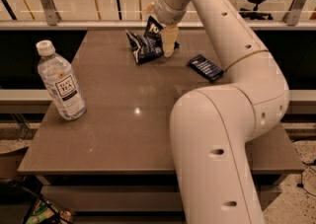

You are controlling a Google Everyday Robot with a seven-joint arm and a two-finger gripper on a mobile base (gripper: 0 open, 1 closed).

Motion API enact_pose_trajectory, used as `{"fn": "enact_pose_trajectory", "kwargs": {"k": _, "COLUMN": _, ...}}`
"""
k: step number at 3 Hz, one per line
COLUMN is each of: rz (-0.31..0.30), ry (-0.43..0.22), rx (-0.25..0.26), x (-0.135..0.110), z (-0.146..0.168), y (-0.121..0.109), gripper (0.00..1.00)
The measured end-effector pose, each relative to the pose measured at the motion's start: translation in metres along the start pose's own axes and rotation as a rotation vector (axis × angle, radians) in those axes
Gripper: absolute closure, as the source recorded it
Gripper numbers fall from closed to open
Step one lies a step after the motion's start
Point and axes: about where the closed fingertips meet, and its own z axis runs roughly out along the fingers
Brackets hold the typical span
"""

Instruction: Move blue chip bag near blue plastic bottle

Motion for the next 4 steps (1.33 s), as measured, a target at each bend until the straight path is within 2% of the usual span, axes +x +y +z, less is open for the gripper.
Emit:
{"fn": "enact_pose_trajectory", "kwargs": {"k": 1, "rz": -0.02, "ry": -0.02, "rx": -0.044, "x": -0.008, "z": 0.019, "y": 0.001, "gripper": 0.0}}
{"fn": "enact_pose_trajectory", "kwargs": {"k": 2, "rz": -0.04, "ry": -0.034, "rx": -0.083, "x": -0.014, "z": 0.034, "y": 0.005, "gripper": 0.16}}
{"fn": "enact_pose_trajectory", "kwargs": {"k": 4, "rz": -0.04, "ry": -0.035, "rx": -0.066, "x": -0.014, "z": 0.044, "y": -0.001, "gripper": 0.64}}
